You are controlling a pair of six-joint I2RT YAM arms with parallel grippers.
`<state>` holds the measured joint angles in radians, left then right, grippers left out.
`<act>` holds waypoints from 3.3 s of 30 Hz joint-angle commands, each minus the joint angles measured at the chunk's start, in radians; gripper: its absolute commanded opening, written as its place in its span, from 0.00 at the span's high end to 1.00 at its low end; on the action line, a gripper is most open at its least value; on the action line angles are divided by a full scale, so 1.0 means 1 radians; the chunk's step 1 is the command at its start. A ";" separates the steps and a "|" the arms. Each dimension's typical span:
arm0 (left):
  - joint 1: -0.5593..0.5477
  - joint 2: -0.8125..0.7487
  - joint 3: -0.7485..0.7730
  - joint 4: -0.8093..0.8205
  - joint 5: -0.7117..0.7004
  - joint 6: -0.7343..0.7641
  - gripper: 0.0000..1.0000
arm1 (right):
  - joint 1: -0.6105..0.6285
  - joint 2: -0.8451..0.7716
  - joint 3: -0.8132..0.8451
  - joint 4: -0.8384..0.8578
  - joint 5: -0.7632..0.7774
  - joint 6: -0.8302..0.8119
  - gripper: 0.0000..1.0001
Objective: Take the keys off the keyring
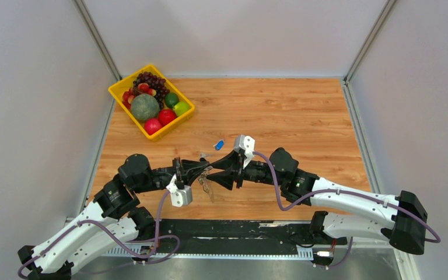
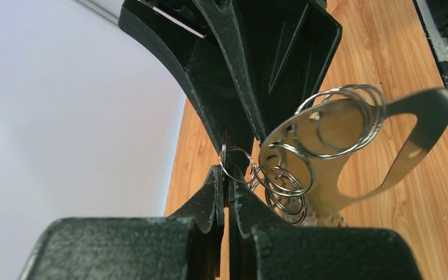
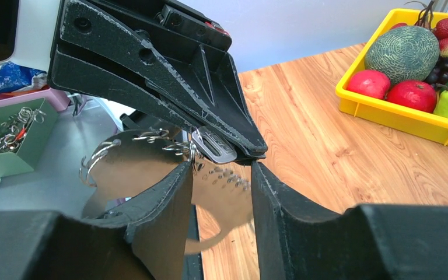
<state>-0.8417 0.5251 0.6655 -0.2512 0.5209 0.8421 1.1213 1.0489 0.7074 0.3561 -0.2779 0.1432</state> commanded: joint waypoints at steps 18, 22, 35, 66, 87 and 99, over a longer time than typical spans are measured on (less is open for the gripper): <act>-0.006 0.004 0.008 0.108 0.018 -0.042 1.00 | 0.041 0.039 0.047 0.071 0.024 -0.014 0.99; -0.006 0.006 0.006 0.111 0.001 -0.050 1.00 | 0.042 0.012 0.029 0.069 0.040 -0.011 1.00; -0.006 0.001 -0.003 0.128 -0.017 -0.064 1.00 | 0.041 -0.057 0.000 0.059 0.064 0.006 0.88; -0.007 0.013 0.003 0.178 0.013 -0.091 1.00 | 0.041 -0.026 -0.003 0.117 0.100 0.003 0.77; -0.007 0.013 0.001 0.170 -0.066 -0.109 1.00 | 0.041 -0.073 -0.023 0.070 0.160 -0.013 1.00; -0.006 0.025 -0.005 0.160 -0.069 -0.109 1.00 | 0.049 -0.120 -0.007 -0.012 0.226 -0.079 1.00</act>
<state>-0.8440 0.5480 0.6590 -0.1299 0.4435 0.7452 1.1648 0.9630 0.6849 0.3611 -0.1062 0.1040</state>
